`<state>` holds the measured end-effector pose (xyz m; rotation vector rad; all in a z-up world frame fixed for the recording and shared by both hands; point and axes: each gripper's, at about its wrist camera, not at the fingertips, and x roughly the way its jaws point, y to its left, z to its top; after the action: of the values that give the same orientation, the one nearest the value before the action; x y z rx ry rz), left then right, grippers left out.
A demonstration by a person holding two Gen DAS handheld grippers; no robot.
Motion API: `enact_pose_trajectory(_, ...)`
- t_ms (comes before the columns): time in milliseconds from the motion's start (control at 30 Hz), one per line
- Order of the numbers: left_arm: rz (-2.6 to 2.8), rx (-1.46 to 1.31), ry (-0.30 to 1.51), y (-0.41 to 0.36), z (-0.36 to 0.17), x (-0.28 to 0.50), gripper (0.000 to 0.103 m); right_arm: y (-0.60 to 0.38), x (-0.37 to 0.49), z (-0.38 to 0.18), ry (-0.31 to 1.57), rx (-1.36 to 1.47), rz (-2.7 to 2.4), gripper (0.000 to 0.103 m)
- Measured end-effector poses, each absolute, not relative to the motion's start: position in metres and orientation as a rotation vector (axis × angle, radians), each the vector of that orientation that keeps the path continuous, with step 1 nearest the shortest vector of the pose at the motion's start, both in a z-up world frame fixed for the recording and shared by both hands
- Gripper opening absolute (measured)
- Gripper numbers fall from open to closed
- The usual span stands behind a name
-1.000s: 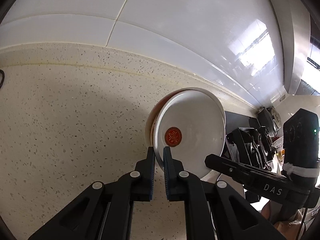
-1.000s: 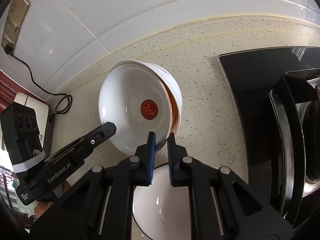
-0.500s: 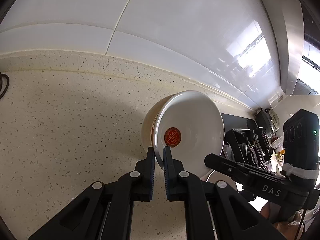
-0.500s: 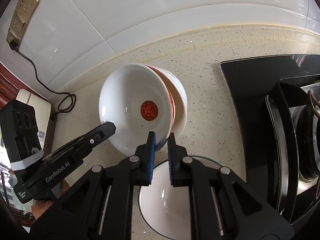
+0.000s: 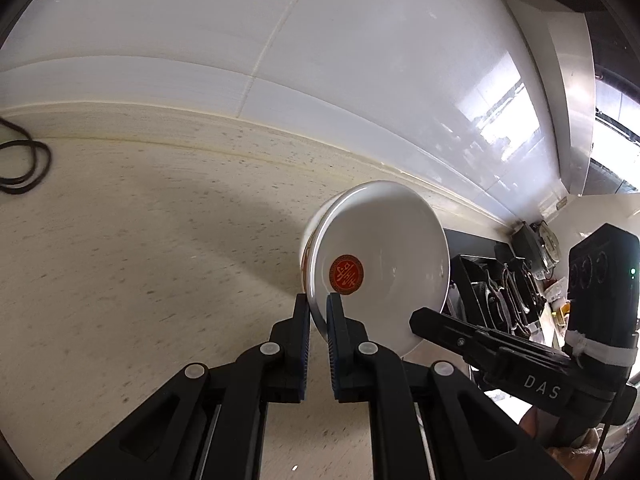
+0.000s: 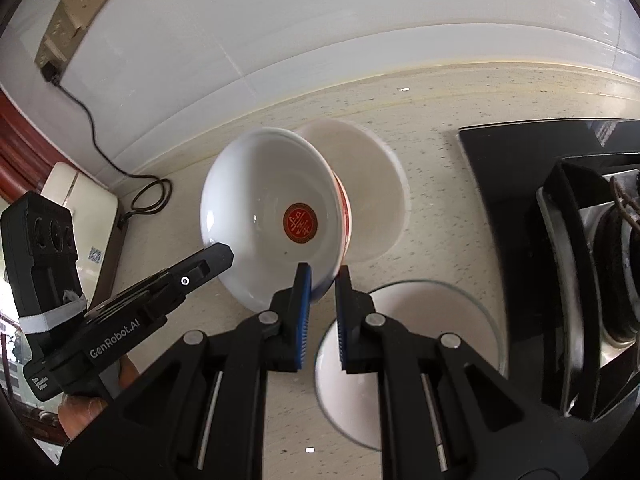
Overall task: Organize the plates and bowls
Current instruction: 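Lift the bowl with both grippers and carry it toward the rice cooker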
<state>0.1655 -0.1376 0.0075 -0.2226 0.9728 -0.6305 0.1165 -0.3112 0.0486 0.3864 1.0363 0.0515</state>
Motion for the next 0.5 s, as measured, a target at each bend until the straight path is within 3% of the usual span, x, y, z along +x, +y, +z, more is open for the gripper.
enact_pose_trajectory(500, -0.483, -0.287, 0.949, -0.044, 0.006, 0.127, 0.008, -0.230, 0.107, 0.036, 1.049, 0.350, 0.222, 0.015)
